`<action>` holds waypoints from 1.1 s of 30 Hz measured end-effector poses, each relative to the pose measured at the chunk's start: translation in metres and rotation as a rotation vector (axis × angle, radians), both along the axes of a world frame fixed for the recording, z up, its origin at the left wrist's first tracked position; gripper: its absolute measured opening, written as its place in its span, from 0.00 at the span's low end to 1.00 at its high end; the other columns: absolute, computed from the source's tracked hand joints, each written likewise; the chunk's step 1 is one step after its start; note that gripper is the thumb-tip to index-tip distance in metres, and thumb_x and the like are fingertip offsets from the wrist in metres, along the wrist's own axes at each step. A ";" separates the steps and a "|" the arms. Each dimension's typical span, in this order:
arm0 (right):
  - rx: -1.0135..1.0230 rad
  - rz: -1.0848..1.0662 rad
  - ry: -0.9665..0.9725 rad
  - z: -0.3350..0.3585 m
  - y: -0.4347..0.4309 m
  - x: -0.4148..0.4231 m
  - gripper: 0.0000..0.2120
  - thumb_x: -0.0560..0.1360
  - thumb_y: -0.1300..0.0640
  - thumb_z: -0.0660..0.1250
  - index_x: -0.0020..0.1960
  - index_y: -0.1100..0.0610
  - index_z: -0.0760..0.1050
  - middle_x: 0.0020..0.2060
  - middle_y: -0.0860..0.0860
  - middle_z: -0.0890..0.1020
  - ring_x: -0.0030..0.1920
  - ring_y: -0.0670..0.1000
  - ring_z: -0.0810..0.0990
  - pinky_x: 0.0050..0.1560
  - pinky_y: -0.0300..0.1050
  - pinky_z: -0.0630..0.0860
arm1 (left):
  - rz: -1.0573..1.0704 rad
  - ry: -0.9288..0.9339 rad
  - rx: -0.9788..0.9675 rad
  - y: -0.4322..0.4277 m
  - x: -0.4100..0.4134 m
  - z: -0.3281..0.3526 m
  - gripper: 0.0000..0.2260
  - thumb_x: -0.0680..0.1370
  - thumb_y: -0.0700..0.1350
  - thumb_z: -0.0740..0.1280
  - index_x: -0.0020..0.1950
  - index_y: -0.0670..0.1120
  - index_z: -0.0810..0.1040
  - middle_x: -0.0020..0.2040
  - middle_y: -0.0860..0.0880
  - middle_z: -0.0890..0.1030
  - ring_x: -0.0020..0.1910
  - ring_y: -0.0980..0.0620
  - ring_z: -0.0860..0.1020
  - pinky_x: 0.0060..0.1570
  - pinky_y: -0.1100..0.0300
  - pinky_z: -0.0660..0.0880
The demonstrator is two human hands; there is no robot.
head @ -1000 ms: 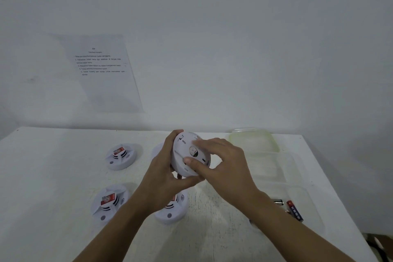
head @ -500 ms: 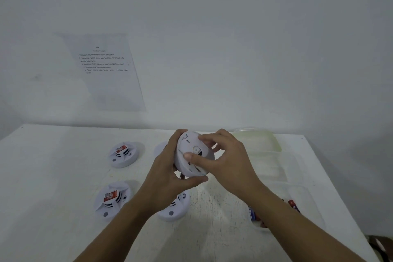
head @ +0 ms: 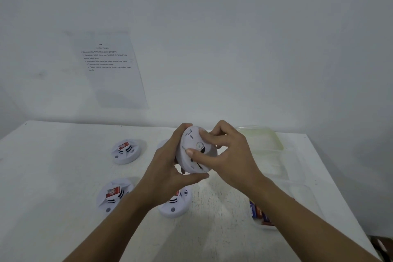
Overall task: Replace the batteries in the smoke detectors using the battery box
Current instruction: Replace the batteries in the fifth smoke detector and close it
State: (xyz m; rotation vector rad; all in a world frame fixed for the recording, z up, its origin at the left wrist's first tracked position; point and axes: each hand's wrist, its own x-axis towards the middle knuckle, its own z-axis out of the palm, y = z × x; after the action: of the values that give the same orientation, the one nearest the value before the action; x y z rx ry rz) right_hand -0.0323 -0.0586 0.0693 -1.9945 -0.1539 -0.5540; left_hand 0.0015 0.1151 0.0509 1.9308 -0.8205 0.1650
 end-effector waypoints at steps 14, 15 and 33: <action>-0.183 -0.181 0.075 0.004 0.002 0.004 0.28 0.65 0.33 0.75 0.57 0.50 0.85 0.40 0.45 0.80 0.41 0.43 0.81 0.42 0.38 0.78 | 0.053 0.000 -0.043 -0.008 0.001 -0.012 0.40 0.67 0.53 0.80 0.75 0.49 0.66 0.65 0.55 0.79 0.63 0.51 0.78 0.58 0.55 0.80; -0.192 -0.186 0.084 0.005 0.002 0.004 0.28 0.65 0.33 0.75 0.57 0.50 0.85 0.40 0.45 0.80 0.41 0.43 0.81 0.41 0.35 0.77 | 0.056 -0.005 -0.045 -0.008 0.002 -0.012 0.40 0.67 0.53 0.80 0.74 0.49 0.66 0.64 0.56 0.79 0.63 0.53 0.78 0.57 0.58 0.80; 0.008 0.003 0.191 -0.004 -0.005 0.005 0.22 0.73 0.39 0.72 0.62 0.49 0.81 0.50 0.43 0.82 0.50 0.43 0.81 0.46 0.33 0.78 | 0.030 0.007 0.034 -0.002 0.012 -0.008 0.43 0.64 0.58 0.80 0.71 0.69 0.59 0.63 0.66 0.75 0.58 0.60 0.78 0.46 0.67 0.80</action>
State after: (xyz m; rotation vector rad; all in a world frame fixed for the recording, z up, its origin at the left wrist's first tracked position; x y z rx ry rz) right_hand -0.0275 -0.0632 0.0651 -2.0261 -0.0376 -0.3590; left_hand 0.0137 0.1127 0.0428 1.9750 -0.7941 0.1634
